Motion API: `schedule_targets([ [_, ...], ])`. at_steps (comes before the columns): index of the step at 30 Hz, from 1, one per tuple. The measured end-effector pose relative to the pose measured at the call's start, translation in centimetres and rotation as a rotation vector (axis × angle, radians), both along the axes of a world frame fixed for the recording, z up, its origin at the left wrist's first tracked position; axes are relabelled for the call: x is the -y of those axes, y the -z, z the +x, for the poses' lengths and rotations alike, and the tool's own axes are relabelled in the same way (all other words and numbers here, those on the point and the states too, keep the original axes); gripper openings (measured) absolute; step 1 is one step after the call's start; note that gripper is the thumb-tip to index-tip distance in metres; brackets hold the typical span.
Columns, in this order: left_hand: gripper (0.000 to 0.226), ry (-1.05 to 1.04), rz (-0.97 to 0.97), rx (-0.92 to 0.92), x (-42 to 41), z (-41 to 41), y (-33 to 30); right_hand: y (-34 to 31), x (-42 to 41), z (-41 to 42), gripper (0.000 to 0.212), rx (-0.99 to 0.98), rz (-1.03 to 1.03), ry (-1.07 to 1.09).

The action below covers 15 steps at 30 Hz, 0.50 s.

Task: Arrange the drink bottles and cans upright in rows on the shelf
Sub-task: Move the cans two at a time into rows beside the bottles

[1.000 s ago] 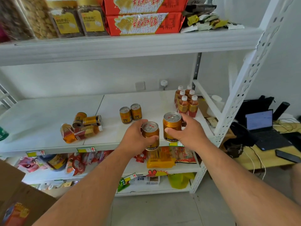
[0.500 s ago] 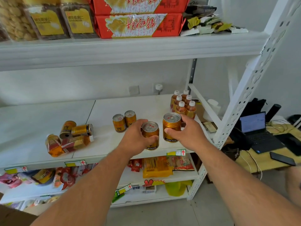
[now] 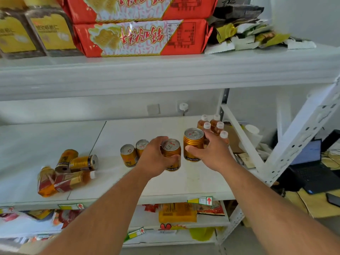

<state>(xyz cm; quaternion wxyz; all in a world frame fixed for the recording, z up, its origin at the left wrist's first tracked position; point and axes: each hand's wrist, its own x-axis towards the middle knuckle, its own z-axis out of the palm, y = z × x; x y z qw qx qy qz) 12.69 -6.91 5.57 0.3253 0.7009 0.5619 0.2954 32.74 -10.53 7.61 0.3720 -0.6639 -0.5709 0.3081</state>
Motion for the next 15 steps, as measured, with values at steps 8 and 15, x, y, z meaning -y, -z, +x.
schedule_targets([
  [8, 0.072, 0.008, -0.029, -0.015, -7.6, 0.1, 0.7, 0.4, -6.4, -0.6, 0.063, 0.010, -0.005, 0.043],
  [15, 0.067, 0.059, -0.034, -0.040, -13.5, 0.0, 1.9, 3.3, -11.8, -1.6, 0.059, 0.011, -0.040, 0.114],
])
